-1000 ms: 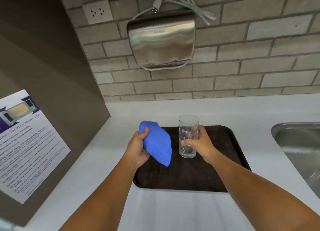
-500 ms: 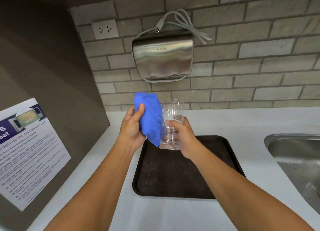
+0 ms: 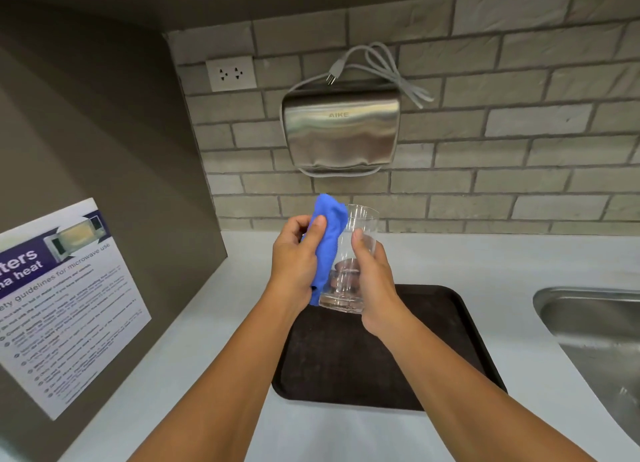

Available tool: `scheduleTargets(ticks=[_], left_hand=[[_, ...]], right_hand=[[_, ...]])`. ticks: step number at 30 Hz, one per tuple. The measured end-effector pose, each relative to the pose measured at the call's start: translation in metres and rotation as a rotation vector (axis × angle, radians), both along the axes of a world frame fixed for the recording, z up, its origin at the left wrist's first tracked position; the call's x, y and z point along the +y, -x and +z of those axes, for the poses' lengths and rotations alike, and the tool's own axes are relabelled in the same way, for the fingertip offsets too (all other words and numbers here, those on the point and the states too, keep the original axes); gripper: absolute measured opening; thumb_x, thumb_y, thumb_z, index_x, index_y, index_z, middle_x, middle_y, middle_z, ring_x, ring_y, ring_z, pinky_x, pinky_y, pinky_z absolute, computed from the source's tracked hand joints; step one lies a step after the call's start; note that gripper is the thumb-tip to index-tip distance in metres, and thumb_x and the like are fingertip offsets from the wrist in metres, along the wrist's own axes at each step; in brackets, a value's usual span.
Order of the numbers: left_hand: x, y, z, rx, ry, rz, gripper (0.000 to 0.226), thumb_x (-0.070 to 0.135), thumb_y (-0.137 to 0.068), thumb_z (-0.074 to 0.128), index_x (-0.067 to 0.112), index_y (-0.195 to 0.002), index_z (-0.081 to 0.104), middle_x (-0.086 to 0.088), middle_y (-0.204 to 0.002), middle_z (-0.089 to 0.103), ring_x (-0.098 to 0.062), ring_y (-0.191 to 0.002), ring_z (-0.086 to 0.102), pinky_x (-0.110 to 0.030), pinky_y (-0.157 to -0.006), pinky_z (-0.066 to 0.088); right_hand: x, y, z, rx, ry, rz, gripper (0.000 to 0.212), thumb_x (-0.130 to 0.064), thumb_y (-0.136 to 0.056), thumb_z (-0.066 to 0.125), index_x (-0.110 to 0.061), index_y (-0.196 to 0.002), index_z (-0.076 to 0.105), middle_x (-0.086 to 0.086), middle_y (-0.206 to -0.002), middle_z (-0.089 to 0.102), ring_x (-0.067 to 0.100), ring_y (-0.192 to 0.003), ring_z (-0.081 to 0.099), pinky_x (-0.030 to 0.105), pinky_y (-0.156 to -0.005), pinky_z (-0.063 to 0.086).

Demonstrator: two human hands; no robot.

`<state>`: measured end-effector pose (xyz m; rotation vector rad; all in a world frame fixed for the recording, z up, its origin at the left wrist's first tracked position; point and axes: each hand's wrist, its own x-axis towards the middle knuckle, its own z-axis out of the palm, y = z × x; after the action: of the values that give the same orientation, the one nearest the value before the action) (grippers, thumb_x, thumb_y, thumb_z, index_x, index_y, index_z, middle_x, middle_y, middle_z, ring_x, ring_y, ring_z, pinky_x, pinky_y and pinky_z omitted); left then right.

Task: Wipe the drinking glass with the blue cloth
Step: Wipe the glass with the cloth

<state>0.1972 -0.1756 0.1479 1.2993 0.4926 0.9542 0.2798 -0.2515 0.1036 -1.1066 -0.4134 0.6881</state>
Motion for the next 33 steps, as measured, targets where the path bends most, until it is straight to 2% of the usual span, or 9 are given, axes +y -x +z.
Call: scheduleTargets(ticks=[5, 8, 11, 15, 17, 21, 26, 29, 33], left_hand=[[-0.004, 0.005, 0.0, 0.028, -0.137, -0.057, 0.049, 0.026, -0.088, 0.07, 0.039, -0.132, 0.05, 0.003, -0.131, 0.058, -0.019, -0.109, 0.067, -0.042, -0.09, 0.057], [0.003, 0.011, 0.003, 0.109, 0.024, -0.237, 0.073, 0.037, -0.081, 0.074, 0.036, -0.146, 0.041, 0.001, -0.133, 0.06, -0.02, -0.108, 0.068, -0.041, -0.091, 0.057], [0.0, 0.013, 0.002, 0.164, 0.015, -0.29, 0.058, 0.041, -0.084, 0.07, 0.034, -0.139, 0.053, -0.011, -0.12, 0.07, -0.028, -0.104, 0.069, -0.048, -0.09, 0.056], [-0.01, 0.007, -0.011, 0.201, -0.192, -0.108, 0.034, 0.048, -0.089, 0.061, 0.043, -0.123, 0.062, 0.008, -0.102, 0.075, -0.01, -0.088, 0.072, -0.026, -0.072, 0.058], [-0.013, 0.007, -0.014, 0.189, -0.194, -0.074, 0.018, 0.05, -0.088, 0.061, 0.046, -0.103, 0.07, 0.012, -0.08, 0.074, -0.005, -0.069, 0.07, -0.02, -0.059, 0.052], [-0.017, 0.009, -0.008, 0.21, -0.052, 0.031, 0.031, 0.056, -0.084, 0.062, 0.027, -0.08, 0.072, -0.007, -0.074, 0.074, -0.025, -0.071, 0.071, -0.04, -0.065, 0.059], [-0.018, 0.015, -0.002, 0.241, 0.21, 0.019, 0.042, 0.053, -0.087, 0.063, 0.013, -0.095, 0.072, -0.021, -0.097, 0.075, -0.043, -0.091, 0.071, -0.061, -0.076, 0.058], [-0.024, 0.013, 0.0, 0.194, 0.078, 0.05, 0.035, 0.054, -0.086, 0.062, 0.022, -0.088, 0.074, -0.011, -0.085, 0.077, -0.034, -0.081, 0.073, -0.047, -0.071, 0.061], [-0.038, 0.011, 0.0, 0.27, -0.396, 0.143, 0.023, 0.052, -0.089, 0.053, 0.038, -0.097, 0.069, 0.014, -0.078, 0.069, -0.001, -0.075, 0.065, -0.018, -0.062, 0.046]], right_hand=[[-0.003, 0.002, 0.004, -0.007, -0.036, 0.032, 0.054, -0.07, -0.071, 0.069, -0.038, -0.113, 0.064, 0.005, -0.105, 0.078, 0.027, -0.096, 0.077, 0.055, -0.087, 0.06], [-0.006, 0.003, 0.003, 0.037, -0.088, 0.08, 0.064, -0.07, -0.072, 0.068, -0.031, -0.122, 0.062, 0.013, -0.119, 0.074, 0.033, -0.104, 0.074, 0.062, -0.094, 0.055], [-0.007, 0.005, 0.003, 0.046, -0.089, 0.083, 0.062, -0.07, -0.072, 0.065, -0.03, -0.12, 0.063, 0.016, -0.12, 0.073, 0.035, -0.104, 0.074, 0.061, -0.091, 0.057], [-0.008, 0.009, 0.002, -0.003, -0.071, 0.055, 0.066, -0.074, -0.065, 0.066, -0.033, -0.117, 0.064, 0.0, -0.102, 0.08, 0.022, -0.091, 0.078, 0.038, -0.065, 0.063], [-0.009, 0.009, 0.001, 0.002, -0.077, 0.056, 0.055, -0.07, -0.078, 0.064, -0.031, -0.116, 0.066, 0.003, -0.103, 0.08, 0.024, -0.092, 0.078, 0.04, -0.066, 0.063], [-0.015, 0.012, -0.001, 0.047, -0.081, 0.109, 0.079, -0.076, -0.065, 0.066, -0.025, -0.126, 0.064, 0.018, -0.114, 0.075, 0.037, -0.099, 0.075, 0.056, -0.084, 0.061], [-0.021, 0.011, 0.0, 0.054, -0.065, 0.197, 0.105, -0.081, -0.048, 0.069, -0.019, -0.132, 0.06, 0.022, -0.115, 0.072, 0.042, -0.099, 0.072, 0.053, -0.085, 0.061], [-0.019, 0.011, 0.005, 0.052, -0.067, 0.183, 0.092, -0.077, -0.056, 0.067, -0.021, -0.129, 0.062, 0.019, -0.118, 0.073, 0.038, -0.1, 0.074, 0.048, -0.077, 0.062], [-0.015, 0.011, 0.013, -0.001, -0.049, 0.138, 0.085, -0.077, -0.063, 0.064, -0.025, -0.129, 0.065, 0.013, -0.127, 0.072, 0.032, -0.114, 0.07, 0.053, -0.101, 0.053]])
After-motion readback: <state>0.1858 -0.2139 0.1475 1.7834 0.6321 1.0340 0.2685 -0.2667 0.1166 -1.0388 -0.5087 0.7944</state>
